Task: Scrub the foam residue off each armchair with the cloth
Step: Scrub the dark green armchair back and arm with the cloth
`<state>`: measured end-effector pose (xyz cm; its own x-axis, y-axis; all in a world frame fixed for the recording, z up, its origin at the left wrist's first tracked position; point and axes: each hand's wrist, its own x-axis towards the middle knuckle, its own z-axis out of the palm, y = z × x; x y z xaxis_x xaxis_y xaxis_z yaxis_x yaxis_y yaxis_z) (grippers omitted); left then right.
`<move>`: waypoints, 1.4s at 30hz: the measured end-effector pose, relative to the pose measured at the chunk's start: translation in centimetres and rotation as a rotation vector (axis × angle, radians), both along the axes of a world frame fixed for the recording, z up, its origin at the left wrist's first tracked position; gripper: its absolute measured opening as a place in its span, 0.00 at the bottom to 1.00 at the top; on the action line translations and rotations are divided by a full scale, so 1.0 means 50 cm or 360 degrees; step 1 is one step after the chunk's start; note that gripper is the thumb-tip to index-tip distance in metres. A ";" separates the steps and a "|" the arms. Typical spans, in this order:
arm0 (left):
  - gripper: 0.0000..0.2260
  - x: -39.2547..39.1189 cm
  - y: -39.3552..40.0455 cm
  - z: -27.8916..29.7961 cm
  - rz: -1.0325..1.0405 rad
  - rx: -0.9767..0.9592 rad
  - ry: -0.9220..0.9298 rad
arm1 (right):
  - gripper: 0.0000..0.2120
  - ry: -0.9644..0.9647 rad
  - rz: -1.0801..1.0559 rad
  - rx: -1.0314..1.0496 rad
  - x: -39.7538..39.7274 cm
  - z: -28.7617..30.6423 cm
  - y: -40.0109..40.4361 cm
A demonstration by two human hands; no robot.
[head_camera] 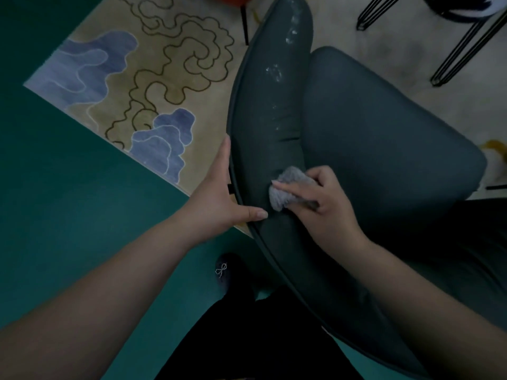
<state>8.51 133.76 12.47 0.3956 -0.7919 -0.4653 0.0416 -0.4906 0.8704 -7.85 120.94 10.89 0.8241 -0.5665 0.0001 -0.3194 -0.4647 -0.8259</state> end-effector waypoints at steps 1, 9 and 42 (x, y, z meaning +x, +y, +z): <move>0.59 0.002 0.000 -0.002 0.0003 -0.0001 0.0017 | 0.20 0.0015 -0.0044 -0.0017 0.028 -0.002 -0.011; 0.59 0.049 -0.038 -0.006 -0.0028 0.0045 -0.0011 | 0.18 -0.0068 -0.0269 0.0097 0.121 -0.011 -0.052; 0.42 0.075 -0.180 -0.048 0.0365 0.0175 -0.0865 | 0.14 -0.0148 0.0071 -0.0464 0.333 -0.036 -0.250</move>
<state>12.26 124.74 10.08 0.7548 -0.6170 -0.2228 -0.2799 -0.6101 0.7413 8.78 108.42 9.11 0.8368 -0.4950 0.2339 -0.2227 -0.6981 -0.6805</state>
